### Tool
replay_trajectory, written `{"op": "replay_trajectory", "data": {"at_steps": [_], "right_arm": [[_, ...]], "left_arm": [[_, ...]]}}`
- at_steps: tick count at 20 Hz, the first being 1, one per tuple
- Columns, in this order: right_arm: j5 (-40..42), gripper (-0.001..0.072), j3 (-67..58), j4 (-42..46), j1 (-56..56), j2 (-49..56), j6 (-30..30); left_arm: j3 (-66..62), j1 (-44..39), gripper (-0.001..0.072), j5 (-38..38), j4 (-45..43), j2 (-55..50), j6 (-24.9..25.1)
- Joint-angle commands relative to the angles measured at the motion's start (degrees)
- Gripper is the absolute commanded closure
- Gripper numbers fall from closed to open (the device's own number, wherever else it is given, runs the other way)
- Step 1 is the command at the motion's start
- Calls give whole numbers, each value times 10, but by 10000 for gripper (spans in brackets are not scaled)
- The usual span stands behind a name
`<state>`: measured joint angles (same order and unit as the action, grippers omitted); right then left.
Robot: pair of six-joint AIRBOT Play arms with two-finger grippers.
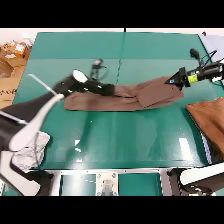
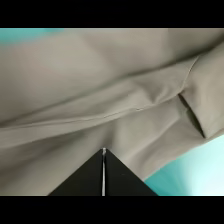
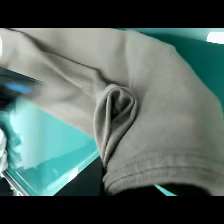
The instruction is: Fold the shirts.
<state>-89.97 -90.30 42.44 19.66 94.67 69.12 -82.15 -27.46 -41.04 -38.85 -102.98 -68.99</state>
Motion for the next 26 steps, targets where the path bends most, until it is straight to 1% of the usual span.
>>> {"op": "replay_trajectory", "data": {"at_steps": [1, 3, 5, 7, 9, 11, 15, 17, 18, 19, 20, 21, 23, 25, 26], "right_arm": [[-5, 690, -1, -10, -34, -89, 45], [-5, 690, -9, -11, -54, -117, 59], [-1, 690, -11, -11, -62, -122, 59], [24, 690, -8, -11, -65, -119, 60], [45, 690, -7, -12, -66, -118, 79], [50, 691, -7, -25, -71, -118, 81], [85, 691, -7, -50, -130, -118, 83], [141, 690, -6, -50, -189, -115, 83], [182, 690, -6, -50, -226, -110, 83], [221, 690, -6, -50, -262, -101, 83], [263, 690, -6, -50, -304, -88, 83], [307, 690, -6, -50, -347, -71, 83], [417, 690, -6, -54, -440, -21, 83], [547, 690, -6, -70, -522, 42, 83], [607, 676, -8, -88, -556, 74, 83]], "left_arm": [[-60, -83, 675, 42, 46, -82, 0], [-99, -100, 675, 38, 77, -120, 0], [-109, -102, 674, 37, 119, -135, 1], [-111, -96, 675, 29, 119, -134, 2], [-126, -72, 676, -46, 118, -134, 21], [-155, -29, 684, -141, 103, -126, 27], [-270, 87, 684, -339, 26, -118, 30], [-334, 144, 684, -422, 13, -118, 28], [-367, 172, 684, -453, 13, -118, 24], [-389, 199, 685, -469, 12, -114, 15], [-388, 223, 684, -467, 4, -100, 15], [-388, 246, 685, -457, -21, -88, 15], [-386, 284, 685, -440, -93, -66, 9], [-386, 313, 685, -432, -170, -48, -32], [-386, 324, 685, -431, -201, -43, -52]]}}
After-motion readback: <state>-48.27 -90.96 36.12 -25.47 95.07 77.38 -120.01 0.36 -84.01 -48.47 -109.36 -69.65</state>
